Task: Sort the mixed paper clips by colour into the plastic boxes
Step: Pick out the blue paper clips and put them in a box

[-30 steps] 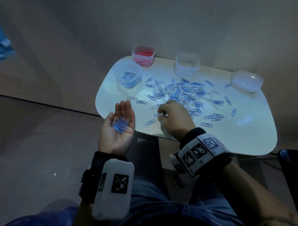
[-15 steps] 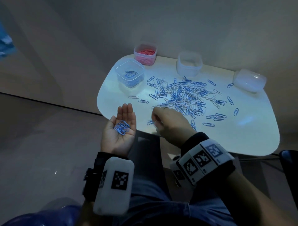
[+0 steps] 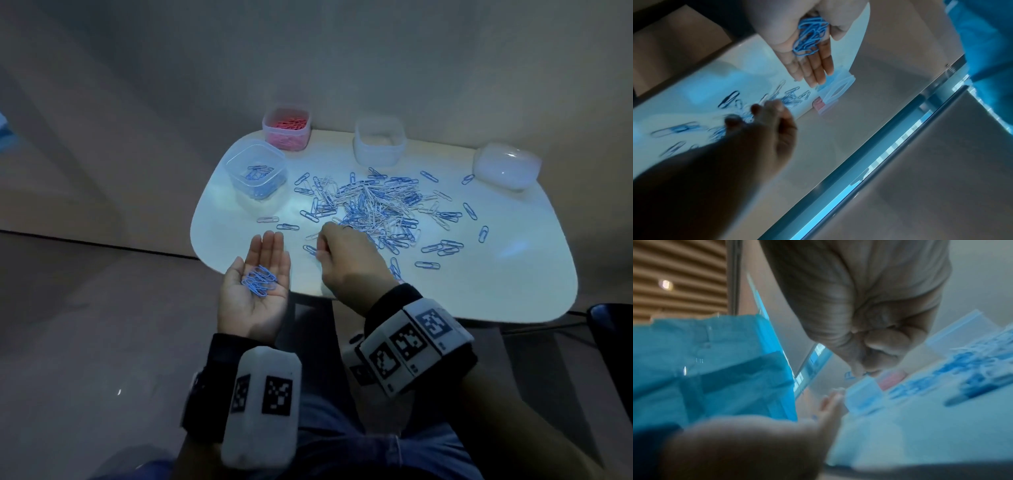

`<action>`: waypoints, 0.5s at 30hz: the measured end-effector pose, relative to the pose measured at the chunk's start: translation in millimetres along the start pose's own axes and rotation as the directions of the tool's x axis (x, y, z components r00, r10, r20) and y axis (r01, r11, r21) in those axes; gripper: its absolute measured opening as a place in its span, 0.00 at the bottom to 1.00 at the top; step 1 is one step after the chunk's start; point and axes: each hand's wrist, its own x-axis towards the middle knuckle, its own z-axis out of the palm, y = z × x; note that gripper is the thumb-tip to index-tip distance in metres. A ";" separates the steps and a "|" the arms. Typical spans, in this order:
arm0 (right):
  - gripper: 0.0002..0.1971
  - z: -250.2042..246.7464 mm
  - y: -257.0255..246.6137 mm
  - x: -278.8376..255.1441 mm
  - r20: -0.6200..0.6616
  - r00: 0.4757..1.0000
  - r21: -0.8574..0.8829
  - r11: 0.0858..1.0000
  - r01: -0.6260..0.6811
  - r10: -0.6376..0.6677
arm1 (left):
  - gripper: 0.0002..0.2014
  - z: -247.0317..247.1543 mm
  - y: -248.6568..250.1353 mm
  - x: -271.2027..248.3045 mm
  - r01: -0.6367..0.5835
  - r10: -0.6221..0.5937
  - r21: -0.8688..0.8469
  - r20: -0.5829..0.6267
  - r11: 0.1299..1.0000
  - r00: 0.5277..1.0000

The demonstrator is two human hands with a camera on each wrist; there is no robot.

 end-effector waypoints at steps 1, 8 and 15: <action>0.05 -4.5 -1.7 -3.9 -0.057 0.998 0.102 0.994 0.039 -0.034 | 0.24 2.8 -4.0 -0.1 0.015 -0.015 0.023 0.001 1.000 1.000; 0.01 -20.8 -7.2 -28.1 -0.086 0.979 0.188 0.962 0.199 -0.186 | 0.22 25.6 -41.7 -1.9 0.184 -0.196 0.154 0.065 0.971 0.978; 0.09 -115.5 74.3 15.1 -0.213 0.967 0.048 0.990 -0.133 0.141 | 0.09 25.1 -44.5 19.5 0.177 -0.201 0.142 0.175 0.974 0.964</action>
